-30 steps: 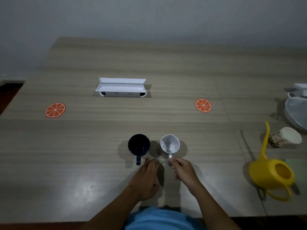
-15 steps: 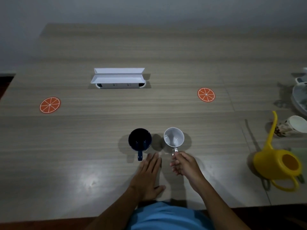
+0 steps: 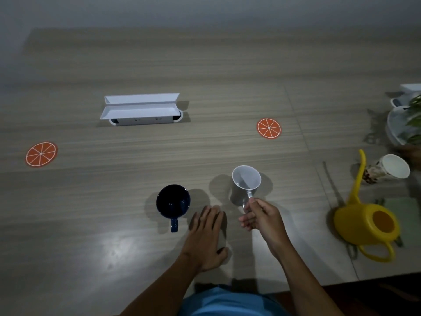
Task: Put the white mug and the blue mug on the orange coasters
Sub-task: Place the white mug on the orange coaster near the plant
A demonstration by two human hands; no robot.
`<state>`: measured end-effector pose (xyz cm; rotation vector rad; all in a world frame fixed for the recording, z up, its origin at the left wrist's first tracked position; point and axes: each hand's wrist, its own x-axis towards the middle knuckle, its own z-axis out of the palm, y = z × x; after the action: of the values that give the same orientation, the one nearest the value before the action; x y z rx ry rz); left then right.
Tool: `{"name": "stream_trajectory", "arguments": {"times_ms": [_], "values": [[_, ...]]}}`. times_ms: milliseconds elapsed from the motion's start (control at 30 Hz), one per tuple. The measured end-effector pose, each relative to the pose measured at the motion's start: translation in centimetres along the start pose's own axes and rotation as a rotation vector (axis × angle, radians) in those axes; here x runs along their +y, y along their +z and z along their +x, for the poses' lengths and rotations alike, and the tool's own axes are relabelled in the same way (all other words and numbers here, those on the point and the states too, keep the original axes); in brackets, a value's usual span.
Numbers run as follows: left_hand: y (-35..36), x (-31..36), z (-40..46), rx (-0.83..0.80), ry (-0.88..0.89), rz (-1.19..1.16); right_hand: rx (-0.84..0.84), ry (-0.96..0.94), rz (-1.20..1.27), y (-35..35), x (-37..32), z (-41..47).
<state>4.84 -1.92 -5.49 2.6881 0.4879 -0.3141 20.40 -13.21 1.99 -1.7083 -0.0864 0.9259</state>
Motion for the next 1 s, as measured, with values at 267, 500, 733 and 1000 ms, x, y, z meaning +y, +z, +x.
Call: {"name": "stream_trajectory", "arguments": {"times_ms": [267,500,733,1000], "values": [[-1.9,1.2,4.5,-0.057,-0.101,0.026,0.100,-0.032,0.041,-2.1,-1.8,4.7],[-4.8,0.0,11.9,0.032,-0.102,0.061,0.172,-0.088,0.069,-3.5,-4.7,9.8],[-7.4,-2.9,19.5,-0.040,-0.203,0.005,0.237,-0.156,0.104,-4.7,-9.0,15.1],[-6.3,-4.7,20.3,-0.144,-0.175,-0.061,0.303,-0.186,0.081,-6.4,-9.3,20.8]]}}
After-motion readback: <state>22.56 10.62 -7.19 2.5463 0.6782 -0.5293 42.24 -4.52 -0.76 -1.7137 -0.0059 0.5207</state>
